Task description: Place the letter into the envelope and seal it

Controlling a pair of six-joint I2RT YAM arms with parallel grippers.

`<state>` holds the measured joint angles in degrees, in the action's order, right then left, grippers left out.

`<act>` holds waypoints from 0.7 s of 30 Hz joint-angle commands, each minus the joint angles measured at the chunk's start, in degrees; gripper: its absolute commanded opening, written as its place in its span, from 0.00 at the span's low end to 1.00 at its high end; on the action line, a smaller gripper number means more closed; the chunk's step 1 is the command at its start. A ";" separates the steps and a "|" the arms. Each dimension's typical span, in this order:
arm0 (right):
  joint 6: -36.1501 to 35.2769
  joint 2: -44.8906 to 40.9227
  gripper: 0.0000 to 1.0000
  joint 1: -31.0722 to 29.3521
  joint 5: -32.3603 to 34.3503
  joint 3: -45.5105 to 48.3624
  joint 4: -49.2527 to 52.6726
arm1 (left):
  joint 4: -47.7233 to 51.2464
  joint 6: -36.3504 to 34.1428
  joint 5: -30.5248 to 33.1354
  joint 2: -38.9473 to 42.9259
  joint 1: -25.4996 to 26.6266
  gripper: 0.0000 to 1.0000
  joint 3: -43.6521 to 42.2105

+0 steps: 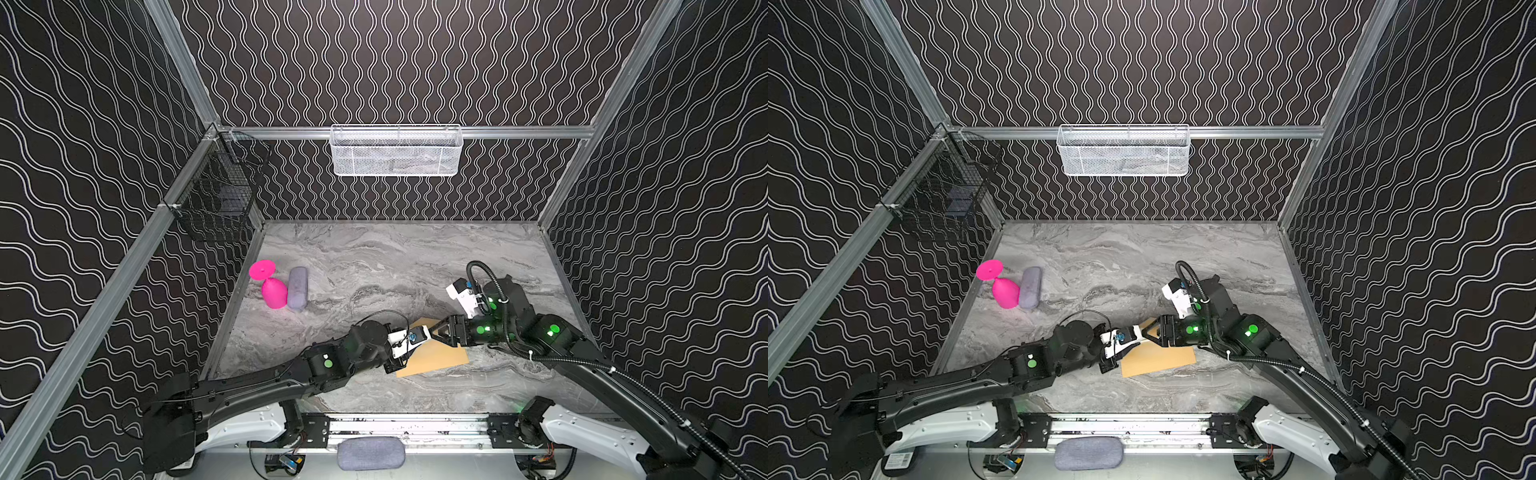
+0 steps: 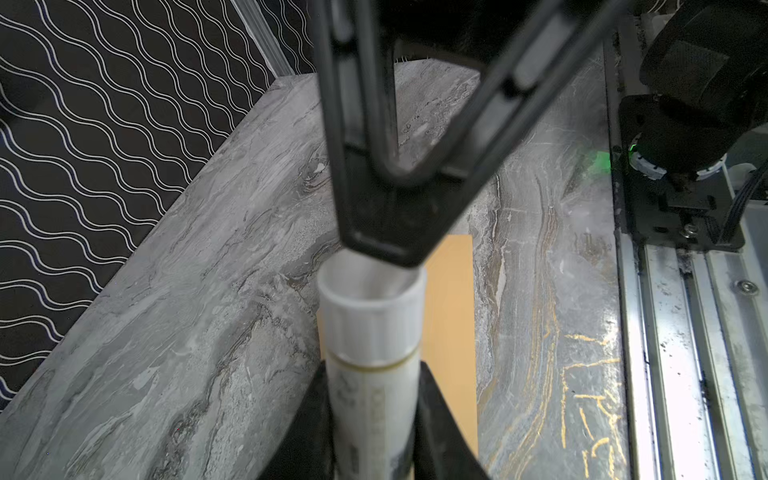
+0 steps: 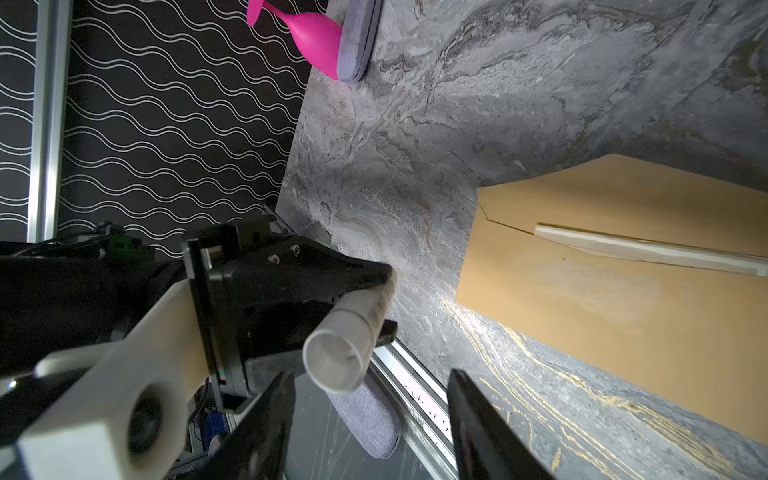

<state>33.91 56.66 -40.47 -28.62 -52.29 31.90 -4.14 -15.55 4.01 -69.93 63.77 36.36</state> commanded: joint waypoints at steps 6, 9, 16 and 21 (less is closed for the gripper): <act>0.93 4.69 0.54 -3.58 0.02 -3.46 0.09 | -0.80 -0.77 -0.87 0.38 0.06 0.03 -0.14; 0.89 5.93 0.48 -4.48 1.36 -4.48 1.07 | -0.87 -0.48 -0.90 0.74 0.12 0.04 -0.41; 0.90 8.16 0.39 -5.58 3.05 -6.55 2.25 | -1.22 -0.42 -1.66 0.92 0.13 0.04 -0.24; 0.55 9.40 0.32 -5.77 3.23 -6.79 2.78 | -0.91 -0.21 -2.09 0.90 0.13 0.04 -0.15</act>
<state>34.35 65.63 -46.09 -25.80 -58.65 33.95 -3.66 -15.51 2.70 -69.06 63.83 35.99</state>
